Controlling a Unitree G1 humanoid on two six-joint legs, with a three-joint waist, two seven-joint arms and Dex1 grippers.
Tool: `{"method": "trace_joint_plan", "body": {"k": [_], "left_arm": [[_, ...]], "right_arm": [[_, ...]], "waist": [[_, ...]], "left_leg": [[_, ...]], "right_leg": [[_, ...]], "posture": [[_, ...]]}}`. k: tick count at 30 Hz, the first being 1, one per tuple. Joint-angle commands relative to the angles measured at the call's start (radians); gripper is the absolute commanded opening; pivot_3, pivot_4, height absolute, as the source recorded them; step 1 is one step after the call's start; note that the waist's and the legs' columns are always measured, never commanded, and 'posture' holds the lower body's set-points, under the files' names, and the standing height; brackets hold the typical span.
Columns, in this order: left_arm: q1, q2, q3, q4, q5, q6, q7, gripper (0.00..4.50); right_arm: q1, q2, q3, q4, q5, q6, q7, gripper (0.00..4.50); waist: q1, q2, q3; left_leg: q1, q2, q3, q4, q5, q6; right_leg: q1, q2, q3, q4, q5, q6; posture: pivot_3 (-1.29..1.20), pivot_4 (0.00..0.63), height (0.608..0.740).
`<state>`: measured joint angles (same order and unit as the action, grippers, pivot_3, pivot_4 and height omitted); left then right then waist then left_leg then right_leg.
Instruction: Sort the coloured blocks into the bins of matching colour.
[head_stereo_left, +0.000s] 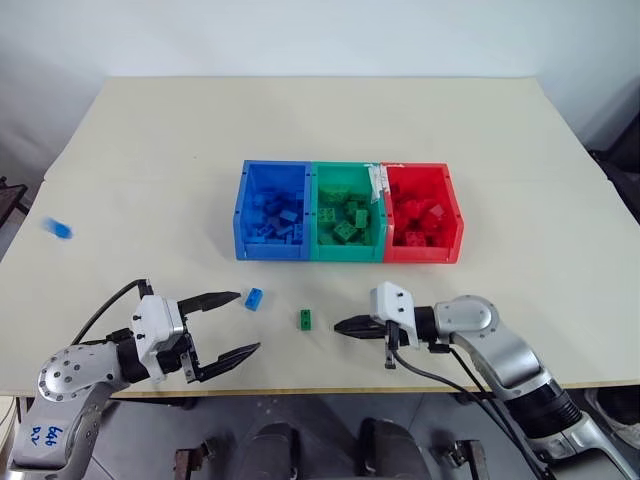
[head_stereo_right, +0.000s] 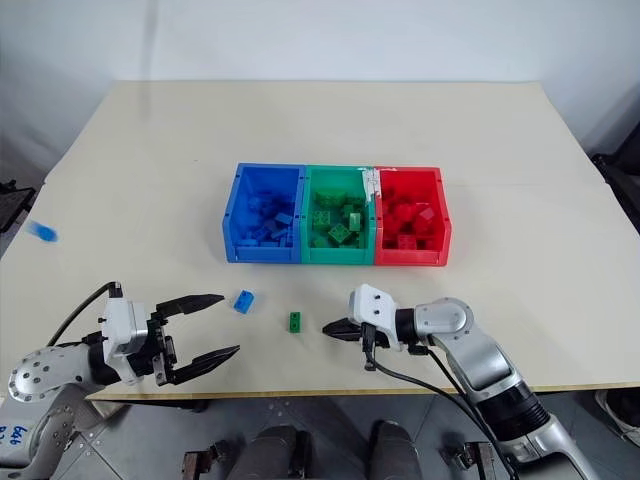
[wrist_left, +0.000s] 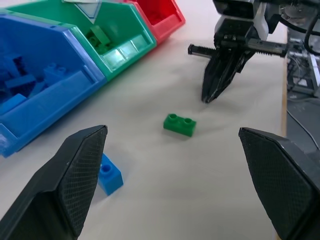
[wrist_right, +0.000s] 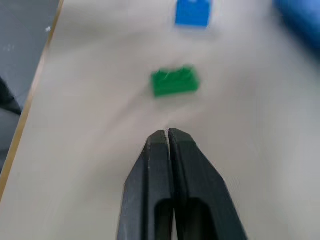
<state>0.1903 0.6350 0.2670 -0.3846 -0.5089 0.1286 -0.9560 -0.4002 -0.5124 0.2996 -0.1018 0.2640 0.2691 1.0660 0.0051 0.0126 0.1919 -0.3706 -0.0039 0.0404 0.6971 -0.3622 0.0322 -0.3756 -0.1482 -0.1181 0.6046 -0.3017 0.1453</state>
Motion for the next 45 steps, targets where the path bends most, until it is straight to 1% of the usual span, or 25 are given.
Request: {"method": "trace_joint_plan", "body": {"k": [1, 4, 7, 10, 13, 14, 16, 19, 25, 26, 28, 30, 33, 34, 38, 42, 44, 45], "left_arm": [[0.029, -0.027, 0.058, -0.053, -0.024, -0.014, 0.059, 4.5], [0.064, -0.038, 0.075, -0.068, -0.013, -0.024, 0.075, 4.5], [0.088, -0.042, 0.082, -0.085, -0.015, -0.023, 0.087, 4.5], [0.099, -0.049, 0.09, -0.094, -0.022, -0.018, 0.107, 4.5], [0.11, -0.05, 0.092, -0.097, -0.03, -0.007, 0.114, 4.5], [0.11, -0.051, 0.091, -0.098, -0.032, -0.003, 0.12, 4.5], [0.107, -0.052, 0.092, -0.098, -0.035, 0.007, 0.13, 4.5], [0.102, -0.048, 0.099, -0.095, -0.049, 0.032, 0.143, 4.5], [0.11, -0.022, 0.136, -0.06, -0.028, 0.025, 0.125, 4.5], [0.108, -0.018, 0.14, -0.052, -0.027, 0.022, 0.12, 4.5], [0.099, -0.009, 0.148, -0.033, -0.025, 0.016, 0.111, 4.5], [0.082, 0.002, 0.147, -0.012, -0.022, 0.013, 0.1, 4.5], [0.054, 0.024, 0.134, 0.016, -0.03, 0.032, 0.079, 4.5], [0.04, 0.03, 0.127, 0.021, -0.04, 0.046, 0.072, 4.5], [-0.028, 0.048, 0.087, 0.043, -0.028, 0.049, 0.042, 4.5], [-0.118, 0.102, -0.046, -0.01, -0.039, 0.124, -0.037, 4.5], [-0.192, 0.131, -0.139, -0.015, 0.001, 0.151, -0.069, 4.5], [-0.245, 0.143, -0.201, -0.005, 0.046, 0.16, -0.078, 4.5]], "right_arm": [[-0.119, 0.066, -0.049, 0.01, 0.058, 0.063, -0.032, 0.05], [-0.151, 0.091, -0.054, 0.034, 0.075, 0.067, -0.011, 0.05], [-0.152, 0.089, -0.072, 0.065, 0.082, 0.005, 0.03, 0.05], [-0.147, 0.087, -0.129, 0.111, 0.109, -0.06, 0.055, 0.05], [-0.132, 0.066, -0.18, 0.135, 0.145, -0.085, 0.096, 0.05], [-0.126, 0.055, -0.193, 0.141, 0.149, -0.077, 0.1, 0.43], [-0.101, 0.026, -0.217, 0.136, 0.171, -0.067, 0.133, 0.95], [-0.048, -0.022, -0.268, 0.123, 0.181, -0.103, 0.161, 2.0], [0.061, -0.122, -0.388, 0.086, 0.208, -0.169, 0.198, 4.15], [0.076, -0.135, -0.406, 0.08, 0.219, -0.174, 0.208, 4.45], [0.11, -0.14, -0.457, 0.068, 0.273, -0.192, 0.238, 4.48], [0.154, -0.171, -0.491, 0.063, 0.279, -0.203, 0.257, 4.48], [0.2, -0.215, -0.523, 0.03, 0.337, -0.122, 0.266, 4.48], [0.208, -0.217, -0.531, 0.02, 0.346, -0.121, 0.262, 4.48], [0.244, -0.219, -0.55, -0.002, 0.328, -0.162, 0.247, 4.48], [0.292, -0.239, -0.571, -0.006, 0.315, -0.182, 0.251, 4.48], [0.31, -0.254, -0.586, -0.008, 0.319, -0.176, 0.25, 4.48], [0.319, -0.26, -0.595, -0.009, 0.319, -0.177, 0.248, 4.48]], "waist": [[-0.012, 0.0, 0.0], [-0.009, 0.0, 0.0], [-0.003, 0.0, 0.0], [-0.005, 0.0, 0.0], [-0.007, 0.0, 0.0], [-0.007, 0.0, 0.0], [-0.006, 0.0, 0.0], [-0.005, 0.0, 0.0], [-0.005, 0.0, 0.0], [-0.005, 0.0, 0.0], [-0.004, 0.0, 0.0], [-0.004, 0.0, 0.0], [0.001, 0.0, 0.0], [0.001, 0.0, 0.0], [0.001, 0.0, 0.0], [0.013, 0.0, 0.0], [0.019, 0.0, 0.0], [0.022, 0.0, 0.0]], "left_leg": [[0.0, 0.0, 0.001, 0.0, 0.0, 0.0], [0.001, 0.001, -0.001, -0.001, 0.0, -0.001], [0.0, 0.0, -0.002, -0.002, 0.0, 0.0], [-0.001, -0.002, -0.002, -0.001, -0.002, 0.002], [-0.001, -0.002, -0.002, -0.001, -0.002, 0.002], [-0.001, -0.001, -0.002, -0.002, -0.002, 0.002], [0.0, -0.001, -0.002, -0.002, -0.002, 0.001], [0.0, -0.001, -0.001, -0.001, -0.002, 0.001], [0.0, -0.001, 0.0, -0.001, -0.002, 0.001], [0.0, -0.001, 0.0, -0.001, -0.002, 0.001], [0.0, 0.0, 0.0, -0.001, -0.002, 0.001], [0.0, 0.0, 0.0, -0.001, -0.002, 0.001], [0.0, 0.0, 0.001, -0.001, -0.002, 0.001], [0.0, 0.0, 0.0, -0.001, -0.002, 0.001], [0.001, 0.0, 0.001, 0.0, -0.001, 0.001], [0.001, -0.001, 0.001, 0.0, -0.001, 0.001], [0.0, -0.001, 0.001, 0.0, -0.001, 0.001], [0.0, -0.001, 0.001, 0.0, -0.001, 0.001]], "right_leg": [[0.0, 0.0, 0.0, 0.0, 0.0, 0.0], [-0.001, 0.0, 0.0, 0.002, -0.001, -0.001], [-0.001, 0.0, -0.001, 0.002, -0.001, -0.002], [-0.001, -0.001, -0.001, 0.001, -0.001, -0.001], [-0.001, -0.001, -0.001, 0.001, -0.001, -0.001], [-0.001, -0.001, -0.001, 0.001, -0.001, -0.001], [-0.001, 0.0, -0.001, 0.001, -0.001, -0.001], [0.0, 0.0, -0.001, 0.001, -0.001, -0.001], [0.0, 0.0, -0.001, 0.0, -0.001, -0.001], [0.0, 0.0, -0.001, 0.0, -0.001, -0.001], [0.0, 0.0, -0.001, -0.001, -0.001, -0.001], [0.0, 0.0, -0.001, -0.001, -0.001, -0.001], [0.001, 0.0, -0.001, -0.001, -0.001, -0.001], [0.001, -0.001, -0.001, -0.001, -0.001, -0.001], [0.001, 0.0, -0.001, 0.0, -0.001, -0.001], [0.001, -0.001, 0.0, 0.0, -0.001, -0.001], [0.001, -0.001, 0.0, 0.0, 0.0, -0.001], [0.001, -0.001, 0.0, 0.0, 0.0, -0.001]], "posture": [[0.0, 0.15, 0.74], [0.0, 0.15, 0.74], [0.0, 0.15, 0.74], [0.0, 0.15, 0.74], [0.0, 0.15, 0.74], [0.0, 0.15, 0.74], [0.0, 0.15, 0.74], [0.0, 0.15, 0.74], [0.0, 0.15, 0.74], [0.0, 0.15, 0.74], [0.0, 0.15, 0.74], [0.0, 0.15, 0.74], [0.0, 0.15, 0.74], [0.0, 0.15, 0.74], [0.0, 0.15, 0.74], [0.0, 0.15, 0.74], [0.0, 0.15, 0.74], [0.0, 0.15, 0.74]]}}
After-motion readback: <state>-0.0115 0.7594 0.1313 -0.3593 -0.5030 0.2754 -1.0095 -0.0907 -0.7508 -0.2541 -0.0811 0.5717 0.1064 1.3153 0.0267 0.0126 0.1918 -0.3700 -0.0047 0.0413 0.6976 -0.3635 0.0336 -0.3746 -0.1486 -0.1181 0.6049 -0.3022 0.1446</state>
